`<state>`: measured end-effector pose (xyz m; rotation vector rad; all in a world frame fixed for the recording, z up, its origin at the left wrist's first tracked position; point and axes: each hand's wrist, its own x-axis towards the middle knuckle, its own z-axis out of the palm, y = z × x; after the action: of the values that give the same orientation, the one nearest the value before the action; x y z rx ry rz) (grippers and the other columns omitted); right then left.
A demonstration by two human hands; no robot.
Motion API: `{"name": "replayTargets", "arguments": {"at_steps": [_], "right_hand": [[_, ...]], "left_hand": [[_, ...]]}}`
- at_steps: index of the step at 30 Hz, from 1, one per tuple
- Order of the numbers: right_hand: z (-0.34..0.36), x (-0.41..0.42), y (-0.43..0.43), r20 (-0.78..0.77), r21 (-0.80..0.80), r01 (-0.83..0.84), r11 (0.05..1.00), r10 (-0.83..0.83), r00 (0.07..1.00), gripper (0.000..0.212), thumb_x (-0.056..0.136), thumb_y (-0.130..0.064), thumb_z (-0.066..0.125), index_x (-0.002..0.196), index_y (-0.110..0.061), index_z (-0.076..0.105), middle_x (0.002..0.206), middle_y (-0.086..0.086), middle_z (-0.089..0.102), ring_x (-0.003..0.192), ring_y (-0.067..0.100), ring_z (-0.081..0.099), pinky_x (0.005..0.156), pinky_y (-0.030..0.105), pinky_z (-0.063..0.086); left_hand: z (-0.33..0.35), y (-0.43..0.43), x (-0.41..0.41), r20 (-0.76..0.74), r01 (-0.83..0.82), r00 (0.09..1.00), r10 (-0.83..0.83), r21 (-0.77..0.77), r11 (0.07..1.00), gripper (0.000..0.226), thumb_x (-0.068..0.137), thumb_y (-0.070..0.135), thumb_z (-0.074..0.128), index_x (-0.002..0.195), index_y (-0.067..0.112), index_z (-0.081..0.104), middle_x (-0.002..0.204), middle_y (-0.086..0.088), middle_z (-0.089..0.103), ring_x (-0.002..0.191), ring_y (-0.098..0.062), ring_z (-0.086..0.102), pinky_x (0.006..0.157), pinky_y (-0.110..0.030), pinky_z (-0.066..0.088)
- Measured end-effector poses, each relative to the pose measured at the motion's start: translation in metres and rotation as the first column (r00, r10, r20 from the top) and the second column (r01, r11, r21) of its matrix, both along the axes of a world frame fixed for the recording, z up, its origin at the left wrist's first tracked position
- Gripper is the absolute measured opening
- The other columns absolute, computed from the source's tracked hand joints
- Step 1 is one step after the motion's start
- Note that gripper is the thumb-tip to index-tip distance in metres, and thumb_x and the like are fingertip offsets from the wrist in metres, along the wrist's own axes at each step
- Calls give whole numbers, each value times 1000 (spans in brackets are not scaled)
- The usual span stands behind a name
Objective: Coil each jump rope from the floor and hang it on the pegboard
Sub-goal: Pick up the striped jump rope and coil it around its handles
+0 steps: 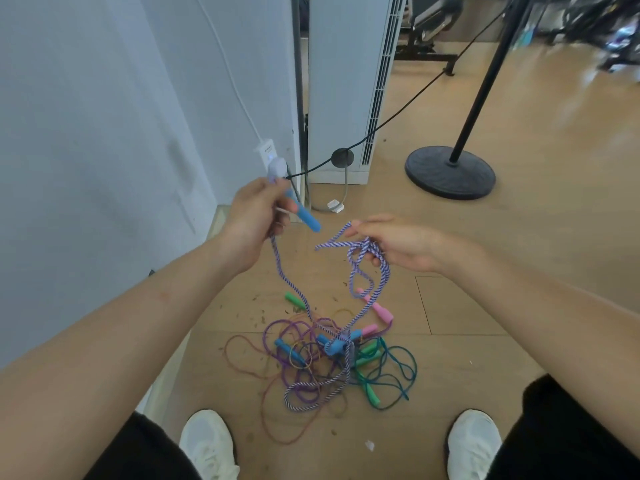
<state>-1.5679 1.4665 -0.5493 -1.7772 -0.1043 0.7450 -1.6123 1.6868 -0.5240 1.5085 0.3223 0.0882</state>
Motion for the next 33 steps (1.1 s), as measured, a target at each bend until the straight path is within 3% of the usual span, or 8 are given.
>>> {"name": "replayTargets", "arguments": {"at_steps": [3,6,9,13,20,27,30,33], "right_hand": [[9,2,-1,-70,142,-88,986,99,993,33,97,-18,58,127,-3,62,93,7,63,76,17,57,72,31,46],[13,0,0,-84,219,-174,960,196,977,34,97,-10,53,130,-5,61,101,10,63,83,18,60,82,35,48],[15,-4,2,-95,258,-178,950,208,973,33,98,-6,50,129,0,59,98,12,64,88,22,64,85,36,54],[15,-7,1,-99,231,-189,954,217,971,31,96,3,49,127,4,52,104,19,64,90,29,69,96,45,53],[-1,-1,-10,158,-120,-238,964,256,954,38,87,9,63,121,-6,58,87,7,66,70,20,65,72,29,57],[-25,20,-34,191,-424,-202,883,305,933,11,90,-6,68,101,-8,67,98,13,72,83,17,64,66,26,51],[-39,29,-45,167,-499,-185,846,304,938,10,93,-12,65,100,-5,67,97,13,74,73,14,62,55,21,48],[-49,36,-52,180,-547,-162,821,304,935,10,91,-11,65,85,-5,68,79,8,74,60,10,59,61,23,46]], "left_hand": [[-14,-14,-12,-113,225,972,-204,226,948,19,90,25,71,105,15,63,91,8,76,58,-10,58,53,-22,40],[-21,-31,-18,-93,342,939,-330,294,893,38,83,27,79,115,18,61,98,17,76,63,-4,62,57,-20,45],[-25,-36,-15,-34,304,950,-312,343,889,39,78,18,85,111,11,66,89,7,73,58,1,62,52,-14,47],[-21,-31,-10,-38,296,949,-312,447,844,14,82,14,80,93,6,76,73,-12,67,52,-6,52,53,-18,45],[-8,-5,6,47,67,992,-117,590,804,12,81,19,72,74,10,76,61,-4,58,55,-10,44,54,-23,39],[-12,40,24,177,-263,964,196,565,782,28,83,23,64,70,-2,61,52,1,42,39,-4,32,43,-20,28],[-15,54,28,206,-276,959,195,519,809,37,79,29,64,80,-7,62,64,-11,47,55,-12,38,57,-27,32],[-17,59,30,184,-208,974,132,503,839,41,76,33,65,82,-8,62,69,-9,51,65,-14,42,64,-32,35]]}}
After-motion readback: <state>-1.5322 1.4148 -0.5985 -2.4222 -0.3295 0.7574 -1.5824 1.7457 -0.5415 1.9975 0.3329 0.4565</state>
